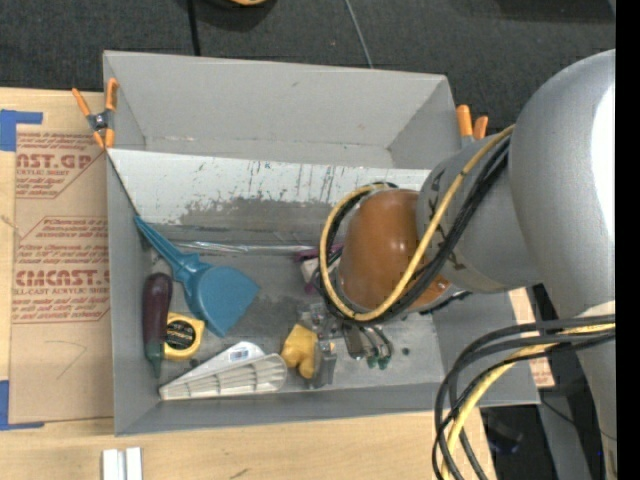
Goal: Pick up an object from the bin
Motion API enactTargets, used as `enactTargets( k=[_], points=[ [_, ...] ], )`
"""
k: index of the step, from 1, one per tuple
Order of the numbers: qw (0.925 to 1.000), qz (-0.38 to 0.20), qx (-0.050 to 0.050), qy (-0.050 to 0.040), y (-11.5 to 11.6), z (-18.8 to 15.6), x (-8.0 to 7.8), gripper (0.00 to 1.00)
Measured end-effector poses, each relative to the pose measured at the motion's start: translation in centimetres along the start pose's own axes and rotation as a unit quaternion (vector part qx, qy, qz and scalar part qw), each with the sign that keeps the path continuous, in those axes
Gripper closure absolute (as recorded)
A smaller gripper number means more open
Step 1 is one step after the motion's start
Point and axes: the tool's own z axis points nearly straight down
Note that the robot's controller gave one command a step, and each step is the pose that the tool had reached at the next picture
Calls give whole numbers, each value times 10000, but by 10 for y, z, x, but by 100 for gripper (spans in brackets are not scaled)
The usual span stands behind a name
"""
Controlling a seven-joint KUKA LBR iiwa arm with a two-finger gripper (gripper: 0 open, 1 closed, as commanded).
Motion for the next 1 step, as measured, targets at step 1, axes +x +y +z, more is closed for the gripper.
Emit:
enactTargets(
  k=[1],
  points=[
    [10000,55,-3,-16,-8,-158,-9,100]
  ],
)
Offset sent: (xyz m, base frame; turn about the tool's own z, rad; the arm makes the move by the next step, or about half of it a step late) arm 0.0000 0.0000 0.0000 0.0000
